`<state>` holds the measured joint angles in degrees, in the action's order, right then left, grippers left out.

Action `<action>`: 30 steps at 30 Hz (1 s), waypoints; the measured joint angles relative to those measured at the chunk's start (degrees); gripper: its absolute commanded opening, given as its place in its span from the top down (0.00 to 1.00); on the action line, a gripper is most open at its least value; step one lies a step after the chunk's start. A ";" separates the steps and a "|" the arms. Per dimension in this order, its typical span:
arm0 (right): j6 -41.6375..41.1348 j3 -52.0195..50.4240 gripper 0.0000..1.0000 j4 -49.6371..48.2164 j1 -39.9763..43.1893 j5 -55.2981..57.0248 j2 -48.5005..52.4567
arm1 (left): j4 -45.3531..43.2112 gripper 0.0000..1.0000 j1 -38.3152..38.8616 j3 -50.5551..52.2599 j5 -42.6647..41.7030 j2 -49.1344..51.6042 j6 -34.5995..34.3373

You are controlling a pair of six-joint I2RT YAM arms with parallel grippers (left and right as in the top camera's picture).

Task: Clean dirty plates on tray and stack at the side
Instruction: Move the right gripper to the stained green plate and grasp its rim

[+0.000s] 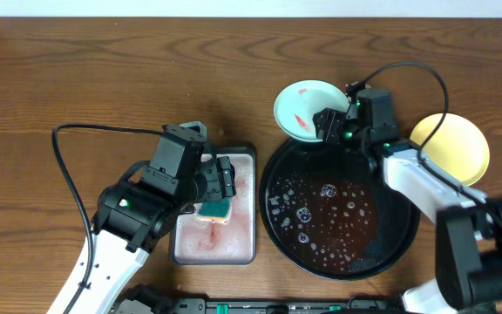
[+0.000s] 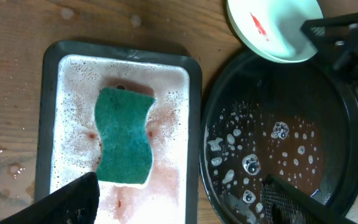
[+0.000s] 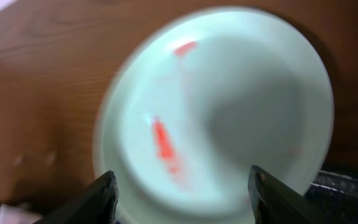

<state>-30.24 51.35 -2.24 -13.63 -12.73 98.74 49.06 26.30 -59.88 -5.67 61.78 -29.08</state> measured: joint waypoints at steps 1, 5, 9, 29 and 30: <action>-1.70 -0.02 0.50 -0.55 0.11 0.55 1.40 | 0.00 0.17 0.00 0.00 0.00 0.00 0.00; -5.68 -0.07 0.70 0.90 0.11 2.45 3.98 | 0.02 0.17 0.00 0.00 -0.02 0.00 0.00; -7.30 -0.09 0.78 7.32 0.11 3.41 3.93 | 0.00 0.17 0.00 0.00 -0.02 0.00 0.00; 8.33 -0.39 0.48 36.50 0.83 2.40 -22.14 | 0.00 0.17 0.00 0.00 0.00 0.00 0.00; 8.92 -0.37 0.48 37.66 1.55 2.21 -24.13 | 0.00 0.17 0.00 0.00 0.00 0.00 0.00</action>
<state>-21.32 50.98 35.42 -12.08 -10.52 74.61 49.06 26.30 -59.88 -5.67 61.78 -29.08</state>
